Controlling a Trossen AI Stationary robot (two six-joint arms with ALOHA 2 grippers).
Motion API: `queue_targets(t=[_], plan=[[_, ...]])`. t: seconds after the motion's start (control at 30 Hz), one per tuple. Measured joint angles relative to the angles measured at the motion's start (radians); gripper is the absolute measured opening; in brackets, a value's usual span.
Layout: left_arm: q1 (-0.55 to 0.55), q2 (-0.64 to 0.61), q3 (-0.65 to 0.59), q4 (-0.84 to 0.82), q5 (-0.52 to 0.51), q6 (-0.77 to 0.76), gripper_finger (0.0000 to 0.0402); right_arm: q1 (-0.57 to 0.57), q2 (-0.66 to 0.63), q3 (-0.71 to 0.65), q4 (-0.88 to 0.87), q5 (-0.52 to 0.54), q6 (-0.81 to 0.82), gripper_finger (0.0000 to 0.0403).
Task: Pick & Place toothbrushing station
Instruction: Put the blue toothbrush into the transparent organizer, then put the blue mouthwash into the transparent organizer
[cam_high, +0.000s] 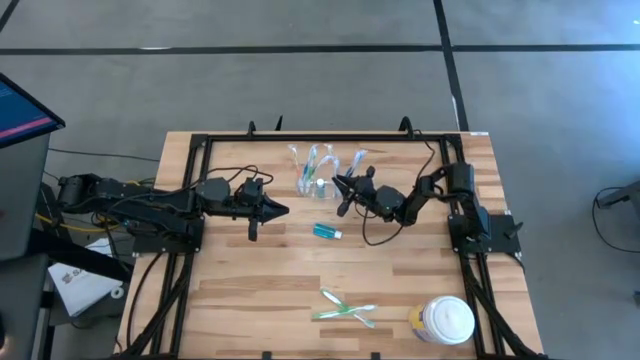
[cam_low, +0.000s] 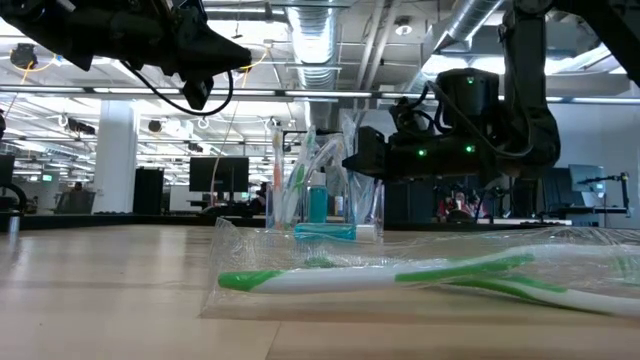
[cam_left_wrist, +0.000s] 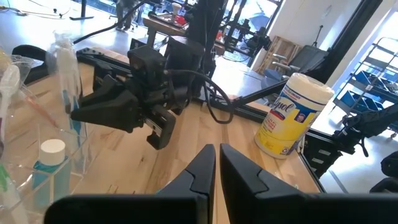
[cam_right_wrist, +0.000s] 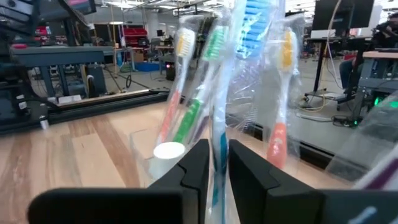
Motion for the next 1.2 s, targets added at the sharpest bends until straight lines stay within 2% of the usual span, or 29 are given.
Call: queue_targets(t=[0.33, 0.6, 0.73, 0.87, 1.0, 1.2], plan=[[0.0, 0.0, 0.0, 0.0, 0.0, 0.0, 0.0017, 0.008, 0.0, -0.001, 0.001, 0.036, -0.016, 0.0068], [0.0, 0.0, 0.0, 0.0, 0.0, 0.0, 0.0017, 0.012, 0.0, -0.002, 0.004, 0.038, -0.026, 0.0123], [0.0, 0.0, 0.0, 0.0, 0.0, 0.0, 0.0017, 0.037, -0.006, -0.002, 0.019, 0.111, -0.098, 0.0148], [0.0, 0.0, 0.0, -0.001, 0.0, 0.0, 0.0017, 0.064, -0.057, -0.005, 0.004, 0.176, -0.153, 0.0162], [0.0, 0.0, 0.0, -0.001, 0.0, 0.0, 0.0017, 0.082, -0.131, -0.024, -0.001, 0.183, -0.181, 0.0163], [-0.01, 0.0, 0.0, -0.002, 0.003, 0.0, 0.0017, 0.104, -0.245, -0.037, -0.174, 0.18, -0.168, 0.0152]])
